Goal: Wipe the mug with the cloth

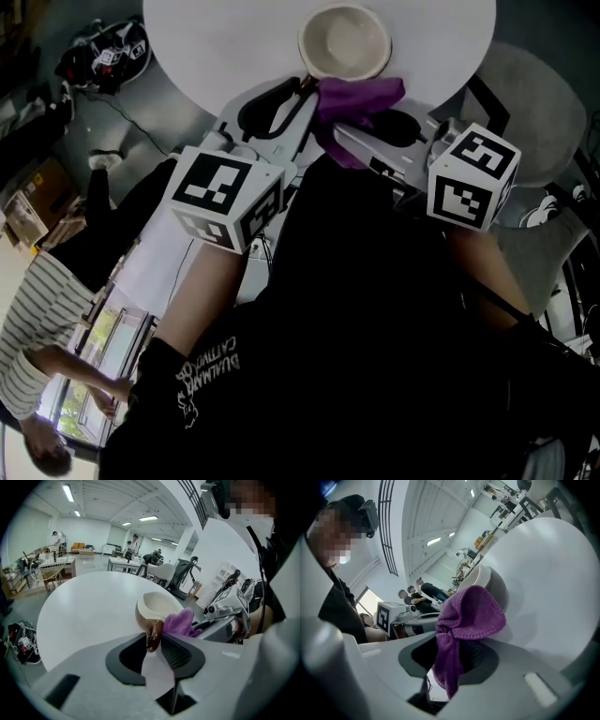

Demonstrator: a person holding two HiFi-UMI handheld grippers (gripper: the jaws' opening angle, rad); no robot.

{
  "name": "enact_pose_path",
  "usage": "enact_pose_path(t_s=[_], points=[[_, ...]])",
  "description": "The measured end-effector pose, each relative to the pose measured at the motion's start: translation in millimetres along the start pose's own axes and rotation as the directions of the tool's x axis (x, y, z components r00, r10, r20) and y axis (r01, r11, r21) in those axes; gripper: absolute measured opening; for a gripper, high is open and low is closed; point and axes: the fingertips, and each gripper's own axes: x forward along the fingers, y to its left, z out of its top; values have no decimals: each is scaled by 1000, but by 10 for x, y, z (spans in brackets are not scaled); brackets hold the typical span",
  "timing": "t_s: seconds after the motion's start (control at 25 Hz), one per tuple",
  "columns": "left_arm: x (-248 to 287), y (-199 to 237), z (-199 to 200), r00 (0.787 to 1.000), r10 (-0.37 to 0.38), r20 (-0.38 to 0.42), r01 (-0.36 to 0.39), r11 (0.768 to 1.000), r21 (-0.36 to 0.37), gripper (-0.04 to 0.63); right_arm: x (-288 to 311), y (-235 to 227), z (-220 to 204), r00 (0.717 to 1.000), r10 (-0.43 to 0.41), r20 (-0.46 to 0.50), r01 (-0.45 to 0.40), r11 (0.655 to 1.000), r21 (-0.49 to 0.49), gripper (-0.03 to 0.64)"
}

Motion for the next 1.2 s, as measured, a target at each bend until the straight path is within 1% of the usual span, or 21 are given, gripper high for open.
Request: enact_pose_path(t_s=[0.08,0.16,0.24,0.4,0.52,0.64,0.72,0.76,0.96,1.2], points=[[1,6,-27,1000,-2,-5,2,1000,-5,95,5,1,-15,1000,7,2,-7,1000,15,115],[-7,13,-38,1000,0,-10,0,1000,-6,97,3,-10,-15,1000,27,12,-27,998,63,115],[-5,16,-29,1000,7,-12,-6,1000,14,95,-8,-27,-13,999,42,19,-44,993,105,115],[2,23,-50,1000,6,-25,-5,999,37,91,-36,-57,-35,999,45,11,-46,992,117,115],[-5,-23,-26,999,-1,-52,4,999,46,87,-125,-61,15,999,38,10,-39,991,131,115],[-13,-65,26,997,-24,-75,28,998,49,83,-194,-77,96,1000,25,19,-27,987,159,115],[-1,-75,12,996,-39,-85,43,998,48,82,-217,-101,107,1000,13,23,-17,987,161,115],[9,-79,-6,995,-41,-91,47,997,58,80,-229,-119,99,1000,6,22,-10,987,158,115],[26,-65,-86,992,-37,-124,56,986,155,66,-279,-223,71,999,-51,2,51,990,130,115],[0,-34,-75,989,-52,-137,79,977,198,61,-317,-231,128,995,-103,8,101,984,145,115]])
